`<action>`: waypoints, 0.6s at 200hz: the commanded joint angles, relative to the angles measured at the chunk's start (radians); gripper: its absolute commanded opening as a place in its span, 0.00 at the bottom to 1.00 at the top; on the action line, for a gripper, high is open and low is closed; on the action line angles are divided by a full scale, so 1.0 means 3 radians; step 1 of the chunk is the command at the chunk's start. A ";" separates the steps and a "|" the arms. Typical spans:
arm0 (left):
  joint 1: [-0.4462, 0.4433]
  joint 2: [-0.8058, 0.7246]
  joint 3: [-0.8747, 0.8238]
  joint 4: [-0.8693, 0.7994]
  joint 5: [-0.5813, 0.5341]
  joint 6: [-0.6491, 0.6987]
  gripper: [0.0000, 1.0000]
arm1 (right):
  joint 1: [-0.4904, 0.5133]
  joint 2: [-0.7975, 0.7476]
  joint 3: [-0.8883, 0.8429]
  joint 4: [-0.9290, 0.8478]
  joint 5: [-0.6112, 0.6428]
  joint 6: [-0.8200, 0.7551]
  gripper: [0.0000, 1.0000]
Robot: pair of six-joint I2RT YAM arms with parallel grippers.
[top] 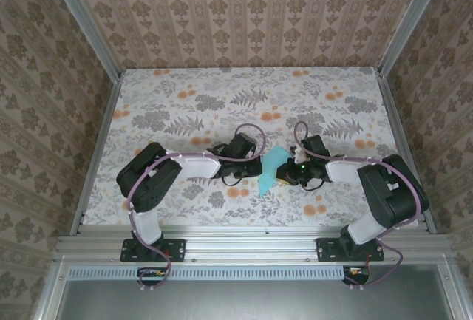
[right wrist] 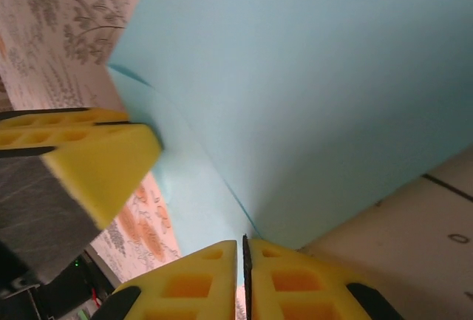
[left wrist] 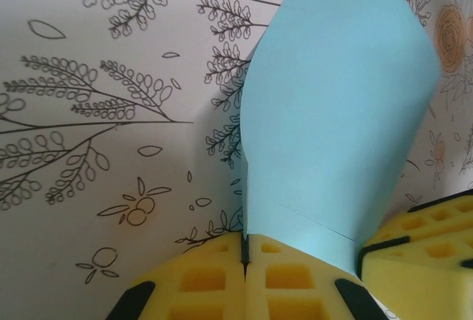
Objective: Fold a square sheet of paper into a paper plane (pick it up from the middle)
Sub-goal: Fold the wing for the fifth time at the center of the table.
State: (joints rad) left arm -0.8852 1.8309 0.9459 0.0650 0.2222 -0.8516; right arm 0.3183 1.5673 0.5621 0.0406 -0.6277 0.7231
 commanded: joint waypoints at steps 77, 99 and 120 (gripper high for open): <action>-0.0067 -0.0110 0.0141 -0.0061 0.0122 0.0058 0.00 | -0.0012 0.0164 0.0054 -0.0112 0.0147 -0.0119 0.12; -0.0085 -0.0100 0.0160 -0.0053 0.0162 0.0043 0.00 | -0.0013 0.0175 0.0048 -0.0125 0.0170 -0.0134 0.11; -0.0110 -0.0071 0.0202 -0.0056 0.0199 0.0057 0.00 | -0.0011 0.0196 0.0049 -0.0099 0.0163 -0.0130 0.11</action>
State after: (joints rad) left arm -0.8997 1.8118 0.9649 0.0513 0.2432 -0.8513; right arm 0.3183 1.5932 0.5674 0.0414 -0.6250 0.7052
